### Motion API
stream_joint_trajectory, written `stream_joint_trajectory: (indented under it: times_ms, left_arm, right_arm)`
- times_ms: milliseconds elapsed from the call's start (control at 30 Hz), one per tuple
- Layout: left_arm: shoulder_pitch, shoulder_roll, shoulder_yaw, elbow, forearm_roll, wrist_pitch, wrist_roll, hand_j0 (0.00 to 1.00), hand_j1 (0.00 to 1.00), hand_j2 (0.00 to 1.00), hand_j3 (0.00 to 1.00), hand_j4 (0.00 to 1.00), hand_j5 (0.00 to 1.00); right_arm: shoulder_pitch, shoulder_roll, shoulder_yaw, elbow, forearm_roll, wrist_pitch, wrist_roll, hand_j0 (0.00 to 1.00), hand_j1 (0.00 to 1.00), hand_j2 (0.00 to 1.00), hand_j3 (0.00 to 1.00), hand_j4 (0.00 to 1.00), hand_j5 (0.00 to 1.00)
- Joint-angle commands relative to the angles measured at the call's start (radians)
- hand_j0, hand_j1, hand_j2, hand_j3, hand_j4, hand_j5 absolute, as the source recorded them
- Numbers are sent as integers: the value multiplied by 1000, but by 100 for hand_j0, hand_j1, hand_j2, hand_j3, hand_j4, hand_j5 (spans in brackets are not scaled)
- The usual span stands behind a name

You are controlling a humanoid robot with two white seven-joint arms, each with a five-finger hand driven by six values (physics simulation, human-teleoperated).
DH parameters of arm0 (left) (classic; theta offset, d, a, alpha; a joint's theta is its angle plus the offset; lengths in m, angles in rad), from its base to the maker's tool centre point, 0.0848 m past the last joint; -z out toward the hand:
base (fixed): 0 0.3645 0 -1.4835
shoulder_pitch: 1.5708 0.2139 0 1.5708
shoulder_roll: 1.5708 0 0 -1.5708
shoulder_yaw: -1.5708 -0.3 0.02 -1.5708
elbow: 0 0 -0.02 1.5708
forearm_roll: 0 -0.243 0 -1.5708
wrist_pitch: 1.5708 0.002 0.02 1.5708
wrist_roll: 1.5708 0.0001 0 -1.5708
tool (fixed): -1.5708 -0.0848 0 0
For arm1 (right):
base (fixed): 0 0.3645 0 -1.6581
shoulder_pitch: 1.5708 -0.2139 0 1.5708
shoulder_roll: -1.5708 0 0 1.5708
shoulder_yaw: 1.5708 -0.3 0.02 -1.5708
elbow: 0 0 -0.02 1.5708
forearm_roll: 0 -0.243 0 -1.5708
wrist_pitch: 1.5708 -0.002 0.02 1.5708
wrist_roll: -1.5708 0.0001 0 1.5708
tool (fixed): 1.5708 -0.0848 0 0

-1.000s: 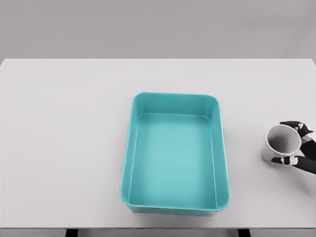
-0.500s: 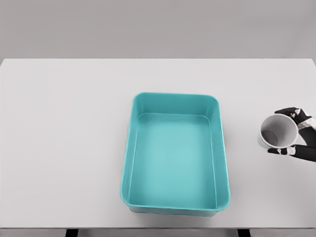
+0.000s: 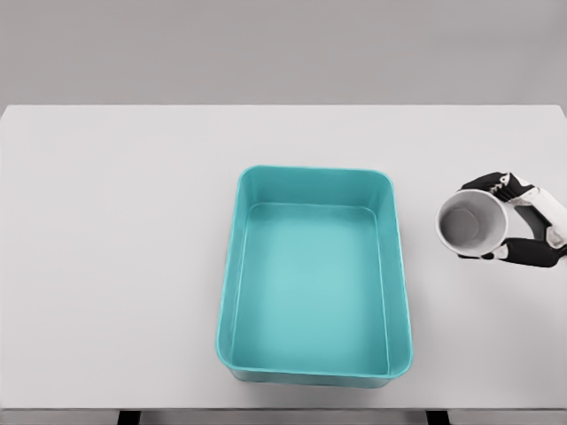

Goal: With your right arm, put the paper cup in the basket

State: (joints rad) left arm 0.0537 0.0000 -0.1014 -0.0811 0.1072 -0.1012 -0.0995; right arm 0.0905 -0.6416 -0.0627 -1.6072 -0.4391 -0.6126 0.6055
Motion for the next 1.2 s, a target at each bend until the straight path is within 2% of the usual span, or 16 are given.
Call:
stream_joint_trajectory:
  times_ms: [0,433,567,900,1167]
  left_arm:
    - [0,0,0,0,0,0,0,100,100,100,100,100,100]
    - [0,0,0,0,0,0,0,100,100,100,100,100,100]
    - [0,0,0,0,0,0,0,100,100,100,100,100,100]
    - [0,0,0,0,0,0,0,100,100,100,100,100,100]
    - [0,0,0,0,0,0,0,100,100,100,100,100,100]
  right_arm:
    - [-6,-1,14,-20,10,2,5,47,47,47,47,47,47]
    - [-160,0,150,-34,105,2,5,47,47,47,47,47,47]
    - [-210,30,184,-33,143,2,5,47,47,47,47,47,47]
    - [-288,31,271,-42,221,2,5,47,47,47,47,47,47]
    - [-390,31,380,-42,286,2,5,47,47,47,47,47,47]
